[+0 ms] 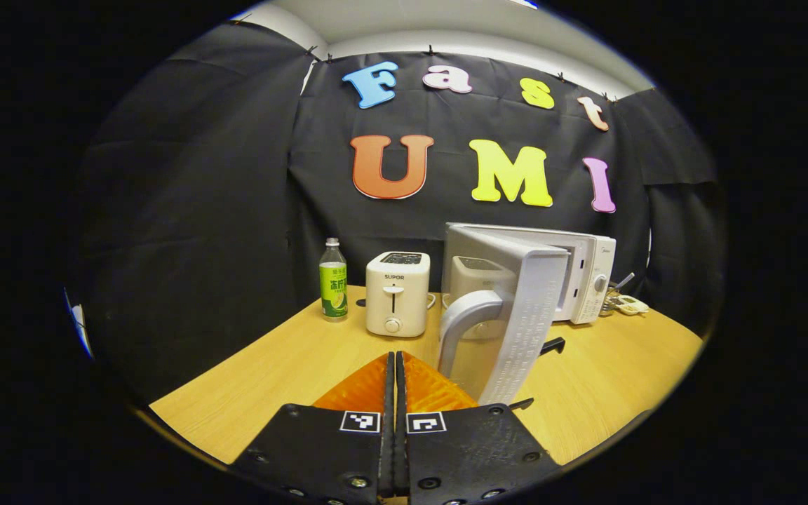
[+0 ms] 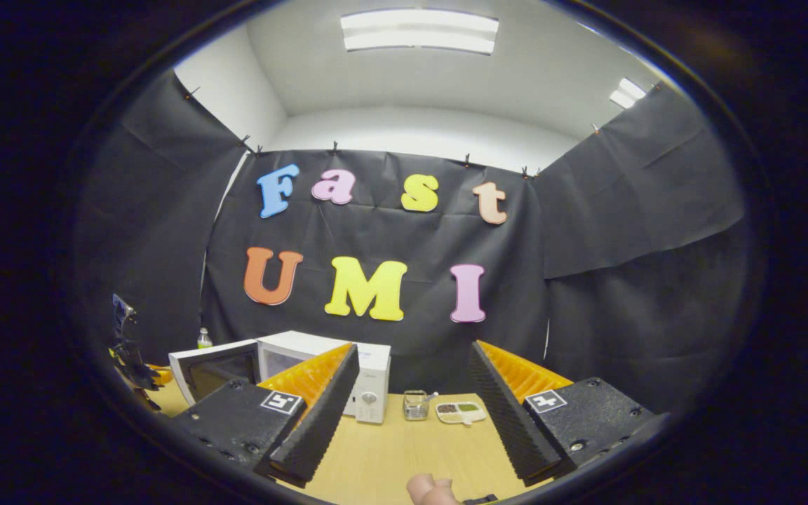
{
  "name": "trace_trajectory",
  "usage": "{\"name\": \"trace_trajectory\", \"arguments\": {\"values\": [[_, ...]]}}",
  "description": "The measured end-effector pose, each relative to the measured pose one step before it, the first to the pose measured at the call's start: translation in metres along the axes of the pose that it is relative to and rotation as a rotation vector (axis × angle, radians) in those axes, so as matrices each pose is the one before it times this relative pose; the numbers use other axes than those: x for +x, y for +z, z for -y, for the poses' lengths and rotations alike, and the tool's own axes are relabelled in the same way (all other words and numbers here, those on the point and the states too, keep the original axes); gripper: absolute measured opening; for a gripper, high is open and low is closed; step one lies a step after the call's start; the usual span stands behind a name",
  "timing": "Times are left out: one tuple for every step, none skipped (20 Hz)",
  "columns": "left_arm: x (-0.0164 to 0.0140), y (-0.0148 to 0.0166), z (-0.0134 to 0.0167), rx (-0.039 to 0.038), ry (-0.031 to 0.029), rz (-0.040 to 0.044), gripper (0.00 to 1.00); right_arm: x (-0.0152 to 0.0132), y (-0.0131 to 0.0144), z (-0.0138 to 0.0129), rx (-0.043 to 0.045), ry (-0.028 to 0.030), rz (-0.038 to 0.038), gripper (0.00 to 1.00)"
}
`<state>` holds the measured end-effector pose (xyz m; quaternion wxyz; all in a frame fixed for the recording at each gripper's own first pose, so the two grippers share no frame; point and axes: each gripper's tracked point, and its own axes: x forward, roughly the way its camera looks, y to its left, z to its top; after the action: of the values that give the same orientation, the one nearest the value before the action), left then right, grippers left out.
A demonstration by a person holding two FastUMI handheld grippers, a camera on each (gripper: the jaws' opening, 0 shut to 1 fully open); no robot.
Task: Open the microwave oven with the left hand, put the food in, and close the microwave oven.
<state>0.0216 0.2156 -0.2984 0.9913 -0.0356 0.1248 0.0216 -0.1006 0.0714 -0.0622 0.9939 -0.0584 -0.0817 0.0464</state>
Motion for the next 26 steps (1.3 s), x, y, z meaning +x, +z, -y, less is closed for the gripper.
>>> {"name": "trace_trajectory", "arguments": {"values": [[-0.00122, -0.00094, 0.00624, 0.00788, -0.00861, 0.00428, 0.00, -0.00086, -0.00117, 0.00294, 0.00770, -0.00262, -0.00071, 0.92], [-0.00090, -0.00016, 0.00208, 0.02138, 0.00064, 0.00166, 0.00, -0.00141, -0.00069, 0.00048, 0.01452, -0.00175, -0.00014, 0.92], [0.00395, -0.00166, 0.00122, 0.01319, -0.00451, -0.00530, 0.00, -0.00091, -0.00106, -0.00015, 0.01512, 0.00713, -0.00287, 1.00], [0.00115, -0.00023, 0.00519, 0.00540, -0.01425, 0.00008, 0.00, -0.00118, -0.00194, -0.00179, 0.01314, 0.00866, -0.00775, 1.00], [-0.00075, 0.00050, 0.00663, -0.00501, -0.01887, 0.00087, 0.00, -0.00136, -0.00250, 0.00004, 0.00991, 0.00644, -0.00838, 1.00], [0.00038, 0.00150, 0.00807, -0.00852, -0.01979, 0.00419, 0.00, -0.00141, 0.00032, -0.00025, 0.00670, 0.00471, -0.00340, 1.00], [0.00192, 0.00032, 0.00816, -0.00394, -0.01770, 0.00320, 0.00, -0.00076, 0.00132, 0.00181, 0.00312, -0.00036, -0.00123, 1.00], [0.00352, 0.00095, 0.00794, 0.00197, -0.01387, 0.00532, 0.00, -0.00141, 0.00253, 0.00230, 0.00108, -0.00591, 0.00409, 1.00], [0.00308, -0.00081, 0.00741, 0.00422, -0.01626, 0.00016, 0.00, -0.00096, 0.00216, 0.00260, 0.00089, -0.00649, 0.00526, 1.00], [0.00350, 0.00054, 0.00860, 0.00056, -0.01824, 0.00346, 0.00, -0.00197, 0.00217, 0.00201, 0.00696, -0.00589, 0.00495, 1.00], [0.00533, 0.00148, 0.01058, -0.00367, -0.02139, 0.00014, 0.00, -0.00208, 0.00066, -0.00061, 0.01113, 0.00229, 0.00430, 1.00], [0.00381, 0.00137, 0.01087, -0.00628, -0.02523, 0.00229, 0.00, -0.00184, 0.00038, -0.00217, 0.00966, 0.00595, -0.00111, 0.91], [0.00273, 0.00423, 0.01177, -0.00564, -0.02889, 0.01228, 0.00, -0.00043, -0.00101, -0.00040, 0.00755, 0.00530, -0.00310, 0.91], [0.00354, 0.00304, 0.01129, -0.00212, -0.02624, 0.00654, 0.00, -0.00008, -0.00006, -0.00041, 0.00355, 0.00591, -0.00299, 0.91], [0.00441, 0.00167, 0.00948, 0.00183, -0.02349, 0.00711, 0.00, -0.00009, -0.00051, 0.00125, 0.00121, 0.00380, -0.00384, 1.00], [0.00571, 0.00011, 0.01104, 0.00481, -0.02253, -0.00013, 0.00, -0.00046, 0.00019, 0.00122, 0.00017, 0.00065, -0.00343, 0.91], [0.00552, -0.00059, 0.00882, 0.00607, -0.02009, -0.00014, 0.00, -0.00146, -0.00008, 0.00179, 0.00018, -0.00078, -0.00158, 1.00], [0.00657, 0.00001, 0.00909, 0.00693, -0.01858, -0.00102, 0.00, -0.00075, 0.00074, 0.00208, 0.00000, -0.00110, 0.00047, 1.00], [0.00590, 0.00233, 0.01013, 0.00040, -0.02276, 0.00792, 0.00, -0.00077, 0.00062, 0.00358, 0.00194, -0.00425, 0.00009, 1.00], [0.00784, 0.00144, 0.01008, -0.00531, -0.02913, 0.00592, 0.00, -0.00128, 0.00117, 0.00282, 0.00589, -0.00347, 0.00222, 1.00], [0.00937, 0.00140, 0.00968, -0.00873, -0.02668, 0.00001, 0.00, 0.00071, 0.00066, 0.00306, 0.00888, -0.00269, 0.00073, 1.00], [0.00945, -0.00168, 0.00714, -0.00796, -0.01839, -0.00541, 0.00, -0.00025, 0.00025, 0.00270, 0.01054, -0.00211, -0.00066, 1.00], [0.01114, -0.00088, 0.00593, -0.00679, -0.01686, 0.00150, 0.00, -0.00029, -0.00053, 0.00375, 0.01135, -0.00146, -0.00216, 1.00], [0.01077, 0.00155, 0.00610, -0.00086, -0.01313, 0.00295, 0.00, -0.00132, -0.00003, 0.00356, 0.01031, -0.00237, -0.00300, 1.00], [0.01233, -0.00104, 0.00559, 0.00145, -0.00983, -0.00275, 0.00, 0.00016, -0.00055, 0.00522, 0.00745, -0.00523, -0.00172, 1.00], [0.01171, 0.00139, 0.00448, 0.00417, -0.00672, 0.00134, 0.00, -0.00053, -0.00018, 0.00502, 0.00370, -0.00672, -0.00047, 1.00]]}}
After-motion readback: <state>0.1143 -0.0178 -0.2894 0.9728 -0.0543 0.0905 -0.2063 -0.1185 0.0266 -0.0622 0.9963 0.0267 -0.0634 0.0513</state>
